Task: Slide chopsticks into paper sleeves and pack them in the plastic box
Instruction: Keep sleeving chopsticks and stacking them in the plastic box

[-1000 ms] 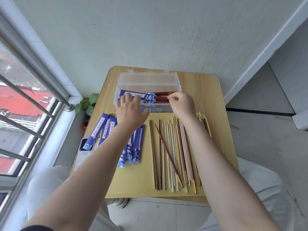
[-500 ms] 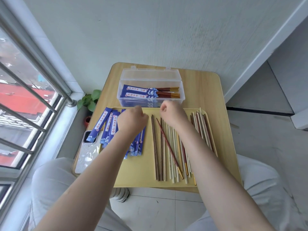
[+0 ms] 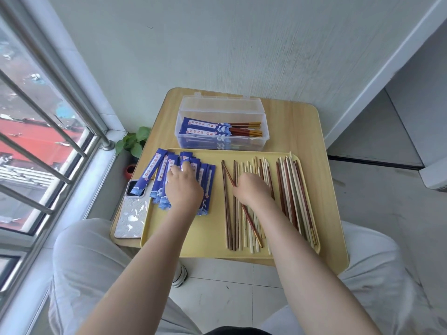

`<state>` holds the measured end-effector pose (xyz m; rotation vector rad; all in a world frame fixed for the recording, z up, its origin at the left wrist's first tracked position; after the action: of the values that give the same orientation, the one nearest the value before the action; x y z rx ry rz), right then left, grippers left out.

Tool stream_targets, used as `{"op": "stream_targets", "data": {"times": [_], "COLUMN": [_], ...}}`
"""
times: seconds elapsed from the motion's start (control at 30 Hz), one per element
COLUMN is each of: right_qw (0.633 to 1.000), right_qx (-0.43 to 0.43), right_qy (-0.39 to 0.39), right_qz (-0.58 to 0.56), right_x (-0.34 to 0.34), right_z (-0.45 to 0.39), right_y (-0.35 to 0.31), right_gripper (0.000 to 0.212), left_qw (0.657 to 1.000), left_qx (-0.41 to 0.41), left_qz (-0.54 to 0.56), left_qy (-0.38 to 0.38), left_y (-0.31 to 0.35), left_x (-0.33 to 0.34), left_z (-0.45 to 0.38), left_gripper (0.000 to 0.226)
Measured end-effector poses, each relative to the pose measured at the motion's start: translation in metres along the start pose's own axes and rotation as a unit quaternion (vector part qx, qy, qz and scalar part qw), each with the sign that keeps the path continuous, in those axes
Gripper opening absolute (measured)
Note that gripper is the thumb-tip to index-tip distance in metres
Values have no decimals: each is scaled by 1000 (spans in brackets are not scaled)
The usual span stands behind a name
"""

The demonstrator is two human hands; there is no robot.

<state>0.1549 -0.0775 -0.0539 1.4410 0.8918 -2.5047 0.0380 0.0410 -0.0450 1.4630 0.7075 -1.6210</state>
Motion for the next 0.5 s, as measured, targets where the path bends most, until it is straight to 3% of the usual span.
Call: {"op": "stream_targets", "data": {"times": [0.2, 0.5], "right_qw": [991, 972], "right_qx": [-37, -74], "right_qy": [67, 103], "right_qz": [-110, -197], "right_x": [-11, -19], "right_z": [15, 21], "right_y": [-4, -8], "right_gripper": [20, 9], "left_qw": [999, 998], "left_qx": [-15, -10], "left_qz": [20, 33], "left_qy": [23, 61], "left_y": [-9, -13], "left_x": [-7, -9], "left_z": [-3, 1], "left_gripper": [31, 15]}}
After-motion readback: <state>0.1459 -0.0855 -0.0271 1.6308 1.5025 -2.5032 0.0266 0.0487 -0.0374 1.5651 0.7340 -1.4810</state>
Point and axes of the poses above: each hand's wrist, its own z-axis away from the middle knuckle, its own x-axis out of the palm, y = z × x, the point moved 2 cm from there along -z, towards the middle knuckle, and after that the axes turned 12 degrees about -z, right-handed, at the moved point
